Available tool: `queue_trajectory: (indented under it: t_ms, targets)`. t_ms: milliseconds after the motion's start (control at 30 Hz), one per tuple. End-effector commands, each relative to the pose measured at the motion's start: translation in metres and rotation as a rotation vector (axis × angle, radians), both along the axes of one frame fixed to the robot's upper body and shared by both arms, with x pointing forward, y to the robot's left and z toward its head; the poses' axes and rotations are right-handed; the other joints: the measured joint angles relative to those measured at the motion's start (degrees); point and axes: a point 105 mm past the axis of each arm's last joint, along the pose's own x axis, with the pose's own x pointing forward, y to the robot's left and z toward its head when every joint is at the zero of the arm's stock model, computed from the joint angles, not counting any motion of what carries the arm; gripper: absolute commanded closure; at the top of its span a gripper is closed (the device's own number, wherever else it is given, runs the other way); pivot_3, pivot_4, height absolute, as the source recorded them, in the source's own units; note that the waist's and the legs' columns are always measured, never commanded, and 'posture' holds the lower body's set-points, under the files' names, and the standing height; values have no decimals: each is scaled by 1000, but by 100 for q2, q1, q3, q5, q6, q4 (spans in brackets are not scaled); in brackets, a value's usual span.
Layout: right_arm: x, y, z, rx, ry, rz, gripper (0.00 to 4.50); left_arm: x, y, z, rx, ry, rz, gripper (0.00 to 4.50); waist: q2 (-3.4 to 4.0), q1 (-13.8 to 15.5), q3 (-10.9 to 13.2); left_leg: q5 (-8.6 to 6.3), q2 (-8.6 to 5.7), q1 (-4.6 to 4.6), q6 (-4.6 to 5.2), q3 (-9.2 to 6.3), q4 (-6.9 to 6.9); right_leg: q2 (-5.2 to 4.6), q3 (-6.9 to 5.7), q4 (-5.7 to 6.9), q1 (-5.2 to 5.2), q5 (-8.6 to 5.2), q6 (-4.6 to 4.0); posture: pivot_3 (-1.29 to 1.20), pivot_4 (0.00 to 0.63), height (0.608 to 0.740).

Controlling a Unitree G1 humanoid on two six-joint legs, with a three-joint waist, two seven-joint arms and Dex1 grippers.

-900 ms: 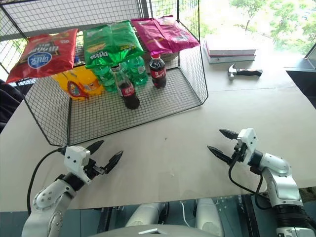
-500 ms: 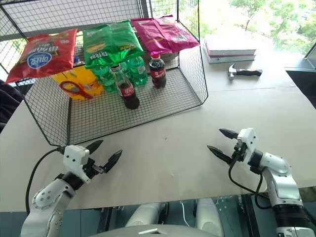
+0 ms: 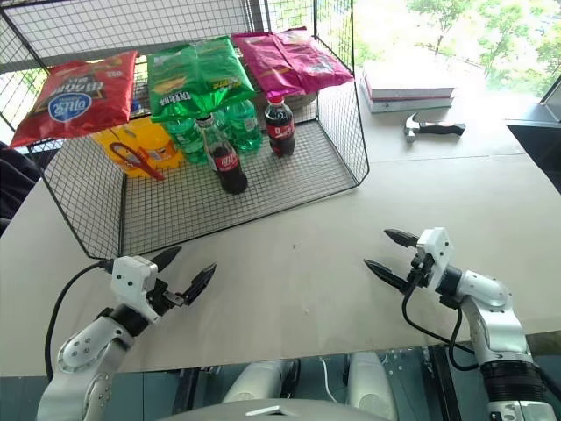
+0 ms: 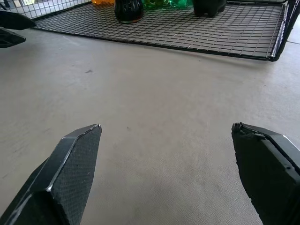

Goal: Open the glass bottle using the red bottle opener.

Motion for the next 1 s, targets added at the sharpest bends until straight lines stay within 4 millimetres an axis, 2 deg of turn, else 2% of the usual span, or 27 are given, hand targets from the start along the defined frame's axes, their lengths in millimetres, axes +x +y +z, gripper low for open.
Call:
queue_trajectory:
  t_ms: [33, 233, 300, 433, 533, 767, 1000]
  targets:
    - [-1, 24, 26, 57, -84, 45, 38, 9, 10, 22, 12, -111, 74, 0, 0, 0, 0, 0, 0, 0, 0, -1, 0, 0, 0, 1, -1, 0, 0, 0, 150, 740]
    - [-7, 65, 51, 95, -164, 55, 38, 33, 33, 47, -9, -243, 265, 0, -1, 3, -1, 13, -1, -2, -22, -2, 3, 4, 0, 8, -10, 0, 0, 0, 150, 740]
    - [-11, 78, 67, 133, -194, 80, 38, 40, 43, 60, -22, -300, 334, 0, -3, 3, -2, 15, -2, -3, -26, -2, 4, 22, 0, 9, -12, 1, 1, 0, 150, 740]
    - [-19, 97, 95, 164, -272, 126, 38, 52, 60, 82, -39, -388, 450, 0, -4, 3, -2, 17, -3, -6, -29, -1, 4, 23, 2, 10, -17, 1, 1, 0, 150, 740]
    - [-25, 106, 106, 159, -302, 163, 38, 57, 68, 91, -40, -418, 497, 0, -8, 0, -5, 18, -4, -8, -32, -4, 5, 27, 0, 11, -21, 2, 0, 0, 150, 740]
    - [-40, 117, 113, 122, -312, 236, 38, 71, 73, 105, -29, -461, 509, 0, -12, 0, -5, 18, -5, -11, -32, -4, 4, 27, -1, 11, -23, 2, 0, 0, 150, 740]
    - [-44, 119, 112, 117, -306, 236, 38, 85, 67, 111, -7, -476, 433, 0, -12, -1, -5, 19, -5, -10, -32, -4, 5, 28, -1, 13, -23, 2, 0, 0, 150, 740]
